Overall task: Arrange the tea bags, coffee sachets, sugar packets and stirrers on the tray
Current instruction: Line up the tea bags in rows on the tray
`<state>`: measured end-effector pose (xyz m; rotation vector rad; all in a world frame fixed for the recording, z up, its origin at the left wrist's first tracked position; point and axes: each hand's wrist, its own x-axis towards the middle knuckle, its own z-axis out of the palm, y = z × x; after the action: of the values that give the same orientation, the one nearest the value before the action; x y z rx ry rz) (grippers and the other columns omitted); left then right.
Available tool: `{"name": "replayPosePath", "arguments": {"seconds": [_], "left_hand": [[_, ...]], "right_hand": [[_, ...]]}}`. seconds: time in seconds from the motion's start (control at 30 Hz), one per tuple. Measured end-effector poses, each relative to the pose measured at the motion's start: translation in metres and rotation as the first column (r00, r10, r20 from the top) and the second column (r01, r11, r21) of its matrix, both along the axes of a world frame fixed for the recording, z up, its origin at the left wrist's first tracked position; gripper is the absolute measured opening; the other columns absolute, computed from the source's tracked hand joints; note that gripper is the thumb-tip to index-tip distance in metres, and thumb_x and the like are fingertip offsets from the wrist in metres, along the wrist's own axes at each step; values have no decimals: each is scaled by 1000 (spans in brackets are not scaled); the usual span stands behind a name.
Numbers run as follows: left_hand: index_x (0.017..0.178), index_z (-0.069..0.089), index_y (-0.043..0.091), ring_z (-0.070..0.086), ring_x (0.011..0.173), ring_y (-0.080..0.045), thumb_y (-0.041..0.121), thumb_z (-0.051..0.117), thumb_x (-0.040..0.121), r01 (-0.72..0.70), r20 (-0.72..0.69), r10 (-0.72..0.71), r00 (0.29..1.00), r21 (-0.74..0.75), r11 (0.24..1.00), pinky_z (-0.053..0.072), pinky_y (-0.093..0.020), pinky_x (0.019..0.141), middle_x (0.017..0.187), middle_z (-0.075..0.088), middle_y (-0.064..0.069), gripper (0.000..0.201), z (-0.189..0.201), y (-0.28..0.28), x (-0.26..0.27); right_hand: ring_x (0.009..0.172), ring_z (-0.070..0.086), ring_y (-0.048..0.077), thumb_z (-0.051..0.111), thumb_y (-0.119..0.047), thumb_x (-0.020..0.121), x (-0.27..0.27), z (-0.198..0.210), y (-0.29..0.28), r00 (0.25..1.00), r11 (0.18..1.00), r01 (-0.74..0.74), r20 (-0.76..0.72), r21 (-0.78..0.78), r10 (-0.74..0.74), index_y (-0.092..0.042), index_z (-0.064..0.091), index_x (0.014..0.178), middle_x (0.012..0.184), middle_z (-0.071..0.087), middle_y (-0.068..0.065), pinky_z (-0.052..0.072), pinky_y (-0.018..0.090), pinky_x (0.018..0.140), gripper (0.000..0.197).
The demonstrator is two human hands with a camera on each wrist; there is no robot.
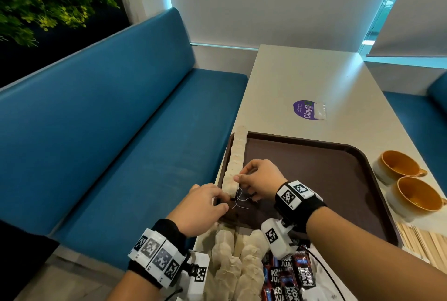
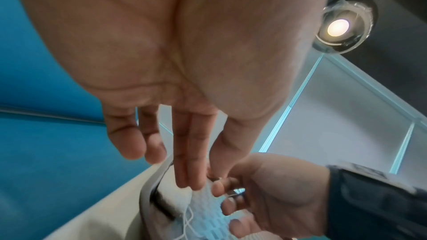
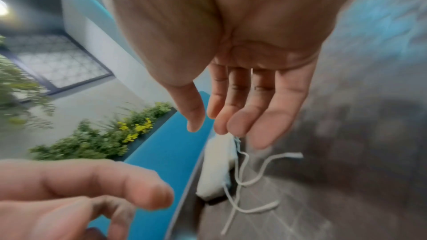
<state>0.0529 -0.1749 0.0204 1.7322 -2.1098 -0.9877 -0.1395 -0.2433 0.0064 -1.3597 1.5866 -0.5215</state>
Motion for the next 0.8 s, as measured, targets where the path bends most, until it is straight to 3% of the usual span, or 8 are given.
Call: {"name": "replayPosePath", "arguments": {"seconds": [0.07, 0.13, 0.3, 0.4, 0.47, 0.57, 0.67, 0.8], "left_hand": [[93, 71, 34, 52, 70, 2, 31, 62, 93, -30, -37, 29, 999, -19, 999, 37, -16, 64, 74, 59, 25, 10, 8, 7, 6], [87, 69, 32, 50, 55, 1, 27, 66, 90, -22, -64, 23, 998, 15, 1000, 37, -15, 55, 62, 59, 30, 7, 15, 19, 11], [93, 65, 40, 62, 75, -4, 28, 71, 80, 80, -51, -74, 996, 135, 988, 56, -26, 74, 91, 66, 21, 19, 20, 58, 18], [104, 61, 44, 59, 89, -5, 33, 73, 75, 118, 15, -121, 993, 132, 984, 53, -23, 80, 103, 59, 22, 33, 13, 80, 19], [111, 58, 44, 59, 91, -6, 33, 72, 75, 128, 6, -130, 991, 124, 984, 51, -20, 78, 107, 55, 22, 40, 8, 94, 17], [115, 55, 43, 60, 82, -6, 24, 67, 79, 68, -25, -66, 997, 96, 993, 49, -15, 69, 107, 54, 20, 43, -3, 113, 10], [117, 52, 44, 57, 78, -5, 16, 65, 81, -26, -58, 29, 998, 59, 998, 45, -15, 61, 103, 53, 18, 48, -13, 128, 2], [113, 54, 42, 58, 69, -4, 12, 65, 83, -119, -103, 120, 987, 23, 993, 45, -15, 58, 93, 62, 13, 44, -18, 137, -2]], "right_hand": [[62, 66, 16, 82, -28, 87, -4, 13, 12, 1000, 998, -14, 15, -55, 15, -11, 69, 95, 86, 78, 12, 63, 40, 66, 23], [61, 68, 10, 82, -29, 86, -10, 27, 32, 998, 990, -67, -30, -121, 64, -15, 72, 89, 82, 78, 6, 61, 34, 68, 18], [61, 65, 5, 83, -33, 83, -25, 53, 95, 974, 968, -220, -86, -124, 210, -23, 73, 84, 79, 76, -1, 60, 32, 65, 14], [61, 60, -4, 83, -32, 83, -25, 53, 127, 950, 950, -289, -156, -114, 270, -26, 74, 87, 78, 72, -8, 48, 13, 60, 12], [64, 58, -3, 84, -35, 81, -21, 45, 144, 935, 943, -311, -213, -116, 283, -28, 73, 96, 85, 70, -12, 45, 11, 63, 20], [85, 57, -1, 85, -40, 78, -8, 31, 161, 903, 928, -353, -302, -118, 305, -33, 67, 118, 108, 63, -14, 46, 16, 79, 45], [105, 57, 8, 82, -37, 79, 5, 22, 173, 873, 904, -414, -328, -110, 361, -26, 57, 137, 126, 56, -6, 43, 16, 87, 64], [108, 63, 10, 78, -26, 81, 14, 13, 182, 876, 904, -419, -302, -89, 376, -23, 62, 134, 122, 67, -4, 49, 19, 90, 56]]}}
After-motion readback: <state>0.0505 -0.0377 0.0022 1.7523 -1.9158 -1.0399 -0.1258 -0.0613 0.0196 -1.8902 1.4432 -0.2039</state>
